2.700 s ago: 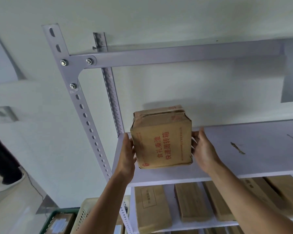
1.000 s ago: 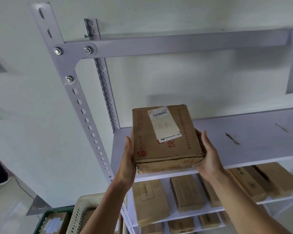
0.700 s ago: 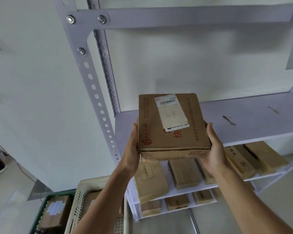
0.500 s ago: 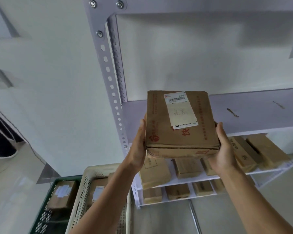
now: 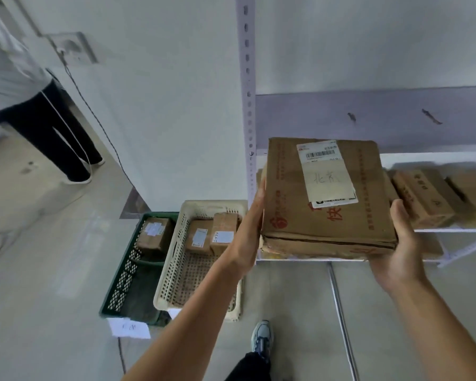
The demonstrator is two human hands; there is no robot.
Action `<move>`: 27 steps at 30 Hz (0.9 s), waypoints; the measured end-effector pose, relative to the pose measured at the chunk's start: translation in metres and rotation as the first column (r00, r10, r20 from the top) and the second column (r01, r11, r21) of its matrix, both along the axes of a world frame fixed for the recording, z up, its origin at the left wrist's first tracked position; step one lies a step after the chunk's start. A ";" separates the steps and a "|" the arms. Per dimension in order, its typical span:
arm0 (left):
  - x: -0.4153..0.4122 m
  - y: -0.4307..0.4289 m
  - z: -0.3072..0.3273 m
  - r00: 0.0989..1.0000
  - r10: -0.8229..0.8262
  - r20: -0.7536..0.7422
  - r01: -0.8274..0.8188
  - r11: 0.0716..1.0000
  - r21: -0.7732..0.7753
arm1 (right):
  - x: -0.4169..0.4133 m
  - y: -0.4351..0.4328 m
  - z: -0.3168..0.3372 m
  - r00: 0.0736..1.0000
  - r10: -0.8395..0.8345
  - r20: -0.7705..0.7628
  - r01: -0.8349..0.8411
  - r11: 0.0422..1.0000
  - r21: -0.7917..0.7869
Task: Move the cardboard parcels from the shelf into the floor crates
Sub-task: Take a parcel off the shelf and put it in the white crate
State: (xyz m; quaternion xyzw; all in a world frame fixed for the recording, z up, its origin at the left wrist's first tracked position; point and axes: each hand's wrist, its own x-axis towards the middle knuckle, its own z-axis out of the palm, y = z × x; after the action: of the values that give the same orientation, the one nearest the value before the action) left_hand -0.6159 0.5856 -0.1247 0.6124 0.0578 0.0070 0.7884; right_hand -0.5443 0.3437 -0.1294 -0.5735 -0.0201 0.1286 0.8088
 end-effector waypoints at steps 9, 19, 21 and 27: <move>-0.090 0.054 -0.062 0.950 0.177 -0.255 -0.194 0.980 -0.041 | -0.068 0.068 -0.061 0.978 0.159 -0.136 -0.165 0.986 -0.030; -0.113 0.206 -0.192 0.818 0.310 -0.485 -0.297 0.949 0.105 | -0.078 0.223 -0.197 0.853 0.242 -0.462 -0.342 0.928 -0.146; -0.107 0.243 -0.231 0.768 0.329 -0.549 -0.264 0.944 0.196 | -0.074 0.258 -0.237 0.820 0.261 -0.509 -0.383 0.911 -0.150; -0.072 0.334 -0.349 0.661 0.308 -0.685 -0.182 0.951 0.252 | -0.057 0.348 -0.362 0.708 0.217 -0.673 -0.476 0.849 -0.228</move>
State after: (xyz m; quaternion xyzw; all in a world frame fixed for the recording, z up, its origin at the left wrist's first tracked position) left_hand -0.6881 0.9192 -0.4738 0.6146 0.4412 -0.1210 0.6426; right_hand -0.6012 0.6922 -0.4915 -0.6302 0.1645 0.4650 0.5997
